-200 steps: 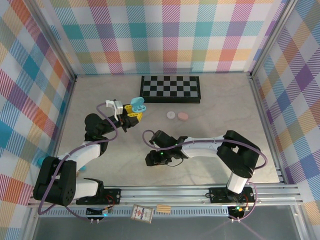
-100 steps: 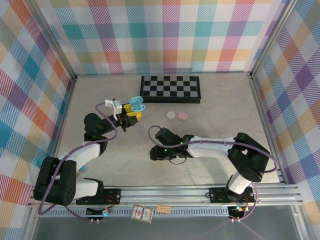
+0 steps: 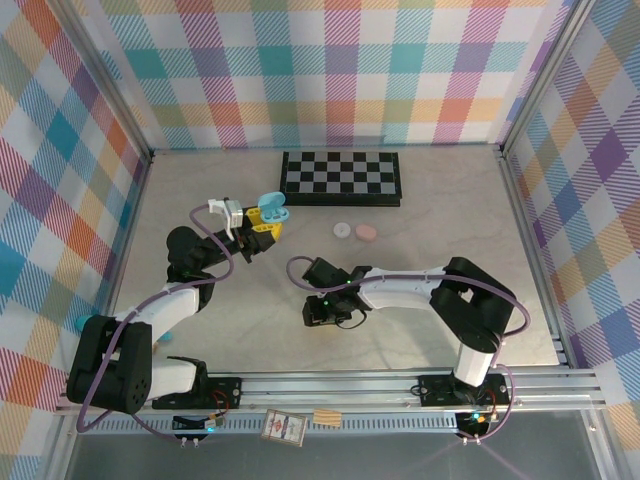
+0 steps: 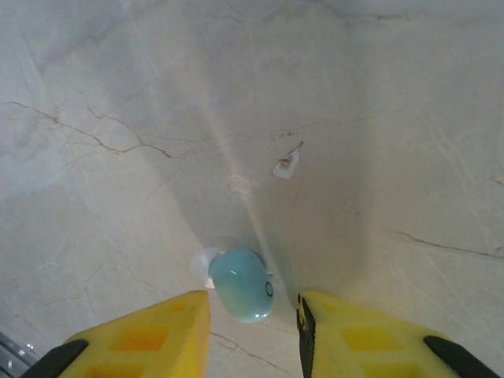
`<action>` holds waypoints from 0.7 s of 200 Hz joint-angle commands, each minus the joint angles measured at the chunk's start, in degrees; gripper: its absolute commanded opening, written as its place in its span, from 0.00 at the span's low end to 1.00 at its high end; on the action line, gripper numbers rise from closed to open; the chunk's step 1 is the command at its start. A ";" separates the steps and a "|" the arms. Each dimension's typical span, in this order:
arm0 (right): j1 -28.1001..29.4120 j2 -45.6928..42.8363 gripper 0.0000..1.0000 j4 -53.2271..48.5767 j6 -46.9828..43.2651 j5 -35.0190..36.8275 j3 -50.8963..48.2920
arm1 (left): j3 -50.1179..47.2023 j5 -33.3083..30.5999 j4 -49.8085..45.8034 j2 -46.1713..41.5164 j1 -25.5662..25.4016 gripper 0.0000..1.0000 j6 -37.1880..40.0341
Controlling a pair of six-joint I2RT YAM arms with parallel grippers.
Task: Insert wireless bluetooth earbuds into charging case
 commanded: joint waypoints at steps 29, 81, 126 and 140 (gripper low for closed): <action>-0.21 0.90 0.27 -6.89 -0.31 5.09 2.31 | 1.59 0.51 0.76 -1.75 1.14 0.32 0.39; -2.86 -3.50 0.28 -12.95 -1.65 14.56 2.12 | 1.81 0.67 -0.02 -2.15 1.27 0.33 0.68; -3.98 -5.60 0.44 -10.53 0.24 11.05 1.53 | 2.11 0.15 -0.32 -1.67 1.25 0.32 1.02; -3.93 -5.50 0.49 -8.87 3.46 8.14 1.42 | 2.31 -0.42 -1.00 -1.37 1.37 0.32 1.57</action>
